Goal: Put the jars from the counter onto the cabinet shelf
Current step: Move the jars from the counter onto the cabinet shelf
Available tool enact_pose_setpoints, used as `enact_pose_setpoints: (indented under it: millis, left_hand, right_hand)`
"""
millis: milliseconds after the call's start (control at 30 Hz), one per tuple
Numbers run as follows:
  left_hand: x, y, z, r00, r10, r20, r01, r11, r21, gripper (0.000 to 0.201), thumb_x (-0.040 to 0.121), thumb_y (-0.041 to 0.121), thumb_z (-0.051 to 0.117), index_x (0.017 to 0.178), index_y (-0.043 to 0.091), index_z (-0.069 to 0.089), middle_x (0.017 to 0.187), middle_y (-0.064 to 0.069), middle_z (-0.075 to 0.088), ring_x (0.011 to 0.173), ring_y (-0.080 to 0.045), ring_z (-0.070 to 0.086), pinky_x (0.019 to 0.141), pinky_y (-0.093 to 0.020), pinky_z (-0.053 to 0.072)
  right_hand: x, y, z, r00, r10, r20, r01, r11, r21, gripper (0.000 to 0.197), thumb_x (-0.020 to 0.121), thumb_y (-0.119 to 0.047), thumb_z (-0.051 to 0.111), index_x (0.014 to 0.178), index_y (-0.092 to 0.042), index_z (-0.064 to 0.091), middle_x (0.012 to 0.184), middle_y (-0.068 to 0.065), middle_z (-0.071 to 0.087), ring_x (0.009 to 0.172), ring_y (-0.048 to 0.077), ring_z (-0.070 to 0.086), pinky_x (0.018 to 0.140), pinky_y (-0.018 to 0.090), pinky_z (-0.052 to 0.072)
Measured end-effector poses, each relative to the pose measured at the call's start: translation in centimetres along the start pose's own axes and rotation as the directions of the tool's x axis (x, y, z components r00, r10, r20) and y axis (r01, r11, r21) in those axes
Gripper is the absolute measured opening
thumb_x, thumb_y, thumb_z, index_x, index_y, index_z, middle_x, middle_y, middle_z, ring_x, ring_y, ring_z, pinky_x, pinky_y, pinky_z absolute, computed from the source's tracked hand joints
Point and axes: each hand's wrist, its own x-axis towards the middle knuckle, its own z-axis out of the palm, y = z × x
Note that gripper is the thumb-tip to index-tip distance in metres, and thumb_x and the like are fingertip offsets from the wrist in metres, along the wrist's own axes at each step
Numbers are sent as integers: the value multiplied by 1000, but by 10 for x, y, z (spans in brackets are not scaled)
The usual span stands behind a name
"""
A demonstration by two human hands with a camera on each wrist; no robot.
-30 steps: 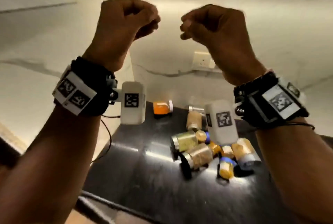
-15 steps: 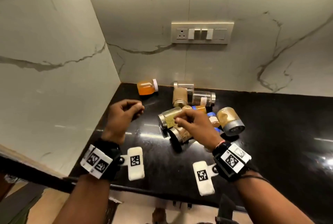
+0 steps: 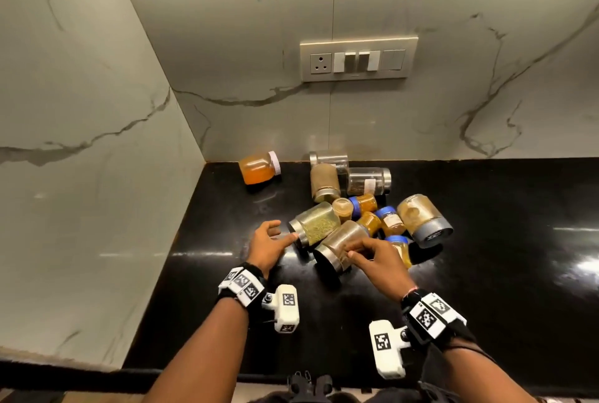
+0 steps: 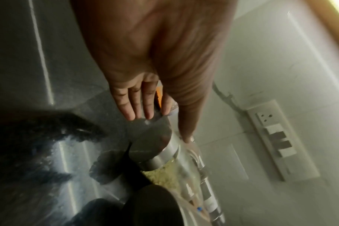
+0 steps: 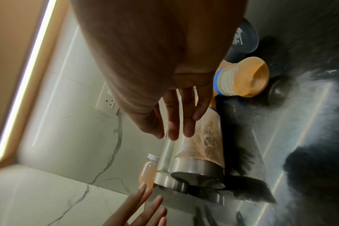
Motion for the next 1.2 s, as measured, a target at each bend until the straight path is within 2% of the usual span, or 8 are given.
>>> enact_pose_setpoints:
  millis: [200, 433, 600, 733, 833, 1000, 1100, 1200]
  left_hand:
    - [34, -15, 18, 988, -36, 150, 25, 997, 76, 121, 39, 52, 90, 143, 13, 42, 131, -11, 63, 116, -25, 64, 102, -46, 52]
    - [35, -9, 12, 990, 103, 100, -107, 993, 38, 83, 44, 48, 91, 117, 26, 59, 111, -3, 68, 103, -21, 68, 91, -46, 58]
    - [22, 22, -2, 949, 306, 76, -313, 943, 115, 65, 61, 30, 92, 118, 30, 61, 112, 3, 61, 96, -4, 62, 80, -15, 52]
    - [19, 44, -13, 903, 390, 181, -403, 914, 40, 62, 61, 34, 92, 116, 31, 64, 107, 2, 67, 93, -11, 65, 79, -24, 58]
    - [28, 50, -18, 892, 394, 220, -412, 910, 40, 64, 60, 45, 89, 117, 32, 64, 108, 1, 67, 95, -13, 66, 82, -29, 59]
    - [73, 70, -29, 936, 238, 260, -234, 971, -50, 58, 75, 70, 64, 114, 27, 69, 108, 3, 71, 105, -18, 67, 96, -49, 56]
    - [124, 86, -40, 963, 260, 63, -267, 951, 157, 46, 81, 48, 75, 114, 16, 69, 109, -1, 72, 103, -18, 67, 99, -42, 53]
    - [176, 97, -49, 951, 308, -14, -262, 832, 489, 62, 69, 40, 84, 122, 16, 65, 121, -12, 67, 113, -30, 62, 101, -41, 49]
  right_hand:
    - [5, -1, 0, 1000, 26, -15, -27, 1000, -16, 14, 91, -14, 71, 102, -23, 75, 98, -8, 77, 95, 4, 71, 92, 33, 58]
    - [30, -17, 5, 997, -80, -3, 78, 977, -197, 30, 86, -17, 74, 115, -24, 69, 112, -6, 70, 104, 8, 65, 94, 36, 55]
    - [71, -44, 25, 949, -244, 200, 315, 758, -571, 93, 74, -43, 79, 153, -33, 29, 155, 0, 32, 144, 24, 30, 117, 44, 35]
    - [96, -55, 41, 935, -238, 262, 354, 644, -678, 115, 70, -52, 80, 158, -34, 7, 161, 2, 21, 149, 27, 21, 119, 49, 29]
    - [101, -57, 43, 927, -311, 209, 371, 681, -631, 105, 69, -47, 80, 155, -31, 22, 145, 0, 46, 129, 23, 50, 105, 44, 46]
    - [101, -55, 42, 932, -354, 72, 340, 793, -505, 95, 66, -39, 79, 148, -33, 32, 136, -5, 52, 120, 16, 54, 101, 41, 49]
    - [95, -52, 40, 951, -310, -1, 285, 875, -390, 97, 65, -37, 83, 147, -35, 32, 135, -9, 51, 121, 7, 51, 105, 32, 45]
    - [86, -55, 39, 973, -221, -62, 201, 949, -241, 102, 63, -34, 88, 148, -35, 32, 135, -13, 51, 122, 4, 52, 104, 26, 45]
